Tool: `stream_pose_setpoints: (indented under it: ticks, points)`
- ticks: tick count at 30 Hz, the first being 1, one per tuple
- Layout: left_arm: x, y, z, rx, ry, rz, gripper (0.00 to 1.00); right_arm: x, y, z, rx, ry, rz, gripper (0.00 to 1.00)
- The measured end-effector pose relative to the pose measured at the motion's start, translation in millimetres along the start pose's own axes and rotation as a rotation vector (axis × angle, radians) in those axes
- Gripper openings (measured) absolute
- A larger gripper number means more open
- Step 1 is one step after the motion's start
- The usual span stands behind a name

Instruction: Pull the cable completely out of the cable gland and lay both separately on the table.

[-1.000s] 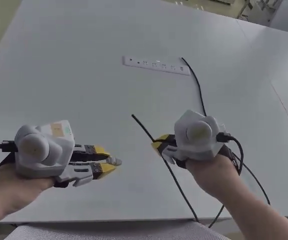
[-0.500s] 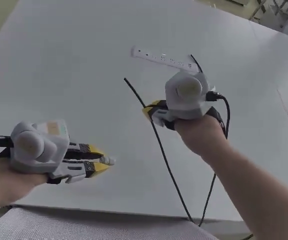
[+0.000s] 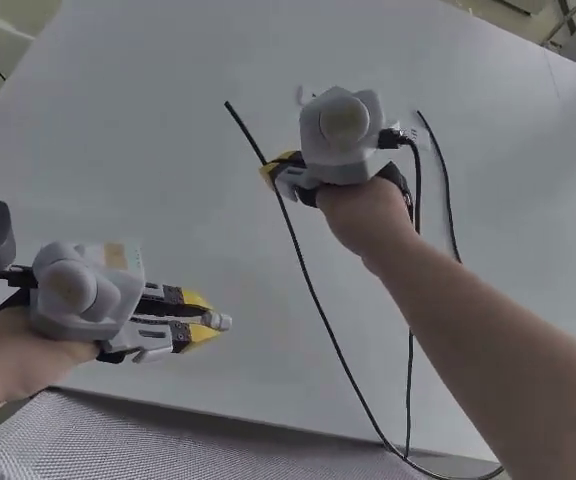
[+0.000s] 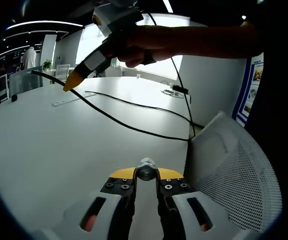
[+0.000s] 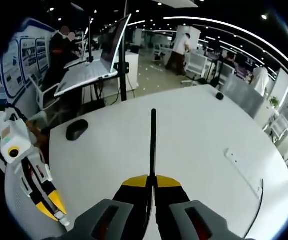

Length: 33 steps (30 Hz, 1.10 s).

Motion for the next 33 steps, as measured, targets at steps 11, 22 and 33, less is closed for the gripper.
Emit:
stream_pose_setpoints:
  ticks: [11,22,33]
  points:
    - [-10.1,24.9,-11.5,-0.026,-0.043,-0.029,0.16,-49.0,-6.6,60.7,-0.018,-0.121,-0.069,0.00]
    - [-40.6,57.5,-21.8,-0.021,-0.160,-0.116,0.16,-88.4,12.8,94.9,-0.087,-0.218,-0.121,0.00]
    - [-61.3,85.2,-24.2,-0.021,-0.206,-0.181,0.16,-116.2,27.3,106.1,-0.145,-0.283,-0.219,0.00]
Point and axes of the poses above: the centre of the closed fingertips' face, and the gripper's own axes: z roughly forward along the fingers, x roughly to its right, y roughly out of its underside, the point moved 1 cm from there along -z, roughly backward along the fingers, and after that the axes turned 3 degrees about y, right-handed, at the moved point
